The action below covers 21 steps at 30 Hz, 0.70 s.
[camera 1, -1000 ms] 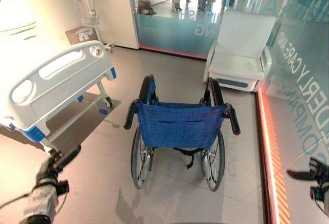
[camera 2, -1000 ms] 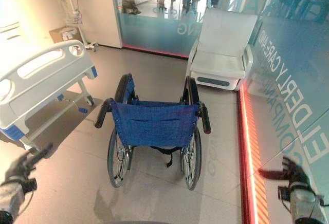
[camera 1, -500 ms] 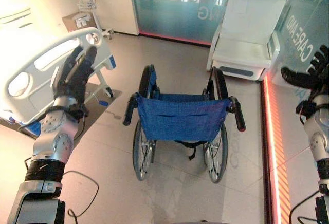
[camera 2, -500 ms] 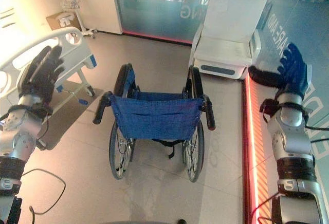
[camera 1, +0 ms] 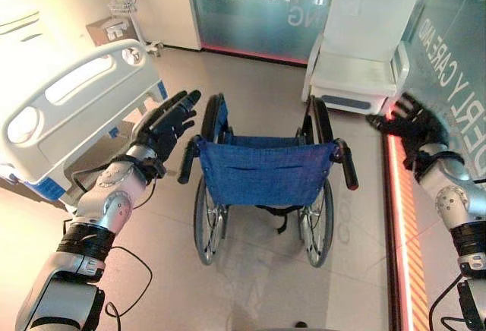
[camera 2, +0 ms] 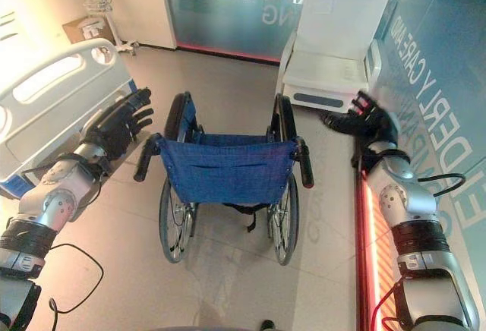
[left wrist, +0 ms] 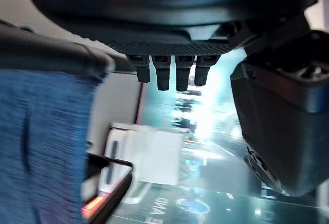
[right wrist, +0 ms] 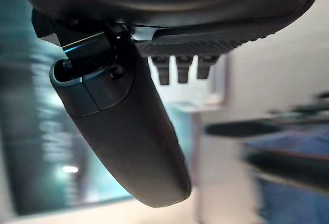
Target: Push the wheelchair next to the bed
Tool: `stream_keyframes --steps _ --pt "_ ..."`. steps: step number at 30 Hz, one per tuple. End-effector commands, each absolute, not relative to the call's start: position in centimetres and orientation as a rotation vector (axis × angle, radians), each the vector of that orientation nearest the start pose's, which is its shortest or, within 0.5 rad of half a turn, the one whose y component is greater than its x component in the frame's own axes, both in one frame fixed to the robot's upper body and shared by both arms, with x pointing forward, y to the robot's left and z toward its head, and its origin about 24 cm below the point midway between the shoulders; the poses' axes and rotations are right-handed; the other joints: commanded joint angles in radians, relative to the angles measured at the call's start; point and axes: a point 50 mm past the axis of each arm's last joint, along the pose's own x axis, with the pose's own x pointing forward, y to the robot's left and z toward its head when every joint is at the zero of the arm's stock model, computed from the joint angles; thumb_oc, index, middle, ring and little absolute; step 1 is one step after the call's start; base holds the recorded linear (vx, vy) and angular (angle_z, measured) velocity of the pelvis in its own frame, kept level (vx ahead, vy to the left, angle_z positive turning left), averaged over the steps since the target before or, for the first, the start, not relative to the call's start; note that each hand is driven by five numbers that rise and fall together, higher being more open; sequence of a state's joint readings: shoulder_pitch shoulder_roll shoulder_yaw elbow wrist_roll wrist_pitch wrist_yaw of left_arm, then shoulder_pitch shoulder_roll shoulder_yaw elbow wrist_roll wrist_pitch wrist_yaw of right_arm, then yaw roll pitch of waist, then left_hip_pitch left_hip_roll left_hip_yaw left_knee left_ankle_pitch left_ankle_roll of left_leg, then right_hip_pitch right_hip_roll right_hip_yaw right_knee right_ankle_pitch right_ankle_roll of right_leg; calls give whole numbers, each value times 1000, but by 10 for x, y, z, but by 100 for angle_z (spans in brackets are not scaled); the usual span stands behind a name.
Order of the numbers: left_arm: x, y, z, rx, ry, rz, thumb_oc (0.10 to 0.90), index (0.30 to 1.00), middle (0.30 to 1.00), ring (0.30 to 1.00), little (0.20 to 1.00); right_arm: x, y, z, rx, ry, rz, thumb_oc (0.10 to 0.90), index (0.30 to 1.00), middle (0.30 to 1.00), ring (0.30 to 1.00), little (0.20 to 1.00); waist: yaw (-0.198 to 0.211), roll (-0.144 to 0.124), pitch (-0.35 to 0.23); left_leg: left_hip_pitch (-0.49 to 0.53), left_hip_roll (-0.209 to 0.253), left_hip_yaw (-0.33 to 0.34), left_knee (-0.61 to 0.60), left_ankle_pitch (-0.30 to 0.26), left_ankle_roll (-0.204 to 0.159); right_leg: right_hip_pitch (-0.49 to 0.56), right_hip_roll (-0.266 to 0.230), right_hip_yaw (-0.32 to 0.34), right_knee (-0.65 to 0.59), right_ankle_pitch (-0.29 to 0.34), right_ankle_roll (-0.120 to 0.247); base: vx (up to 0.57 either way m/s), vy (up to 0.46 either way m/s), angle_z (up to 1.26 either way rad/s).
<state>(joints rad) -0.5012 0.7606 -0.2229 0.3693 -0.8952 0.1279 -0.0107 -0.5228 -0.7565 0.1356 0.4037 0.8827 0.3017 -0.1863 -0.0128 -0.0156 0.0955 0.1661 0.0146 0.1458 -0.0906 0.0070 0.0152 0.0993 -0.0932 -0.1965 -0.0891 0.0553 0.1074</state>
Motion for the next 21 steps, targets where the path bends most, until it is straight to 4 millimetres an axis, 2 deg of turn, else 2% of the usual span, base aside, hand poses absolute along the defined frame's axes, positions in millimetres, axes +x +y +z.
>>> stream_keyframes --steps 1,5,6,9,14,21 --pt "361 250 224 3 -244 -81 800 900 900 900 900 357 -266 188 123 19 -64 800 900 900 900 900 13 -7 -83 -8 -32 30 3 -39 -33 43 28 -36 2 -27 -4 0 0 0" --pt "364 242 221 -9 -231 -109 800 900 900 900 900 360 -251 168 148 136 26 800 900 900 900 900 14 -10 -82 -10 -32 30 3 -37 -34 43 26 -39 2 -25 -4 0 0 0" --pt "364 237 219 11 -225 -114 800 900 900 900 900 358 -240 158 175 189 83 800 900 900 900 900 15 -12 -81 -11 -33 27 3 -35 -34 43 26 -41 2 -25 -4 0 0 0" --pt "363 234 216 35 -212 -113 800 900 900 900 900 354 -227 145 227 262 149 800 900 900 900 900 16 -14 -81 -13 -34 26 3 -33 -33 43 25 -44 2 -24 -4 0 0 0" --pt "361 235 212 48 -196 -111 800 900 900 900 900 350 -214 130 278 330 199 800 900 900 900 900 21 -15 -79 -16 -35 23 3 -30 -33 42 24 -48 2 -24 -4 0 0 0" --pt "360 235 207 64 -170 -109 800 900 900 900 900 346 -202 120 278 401 213 800 900 900 900 900 25 -13 -79 -19 -36 24 3 -25 -35 42 22 -54 2 -24 -3 0 0 0"
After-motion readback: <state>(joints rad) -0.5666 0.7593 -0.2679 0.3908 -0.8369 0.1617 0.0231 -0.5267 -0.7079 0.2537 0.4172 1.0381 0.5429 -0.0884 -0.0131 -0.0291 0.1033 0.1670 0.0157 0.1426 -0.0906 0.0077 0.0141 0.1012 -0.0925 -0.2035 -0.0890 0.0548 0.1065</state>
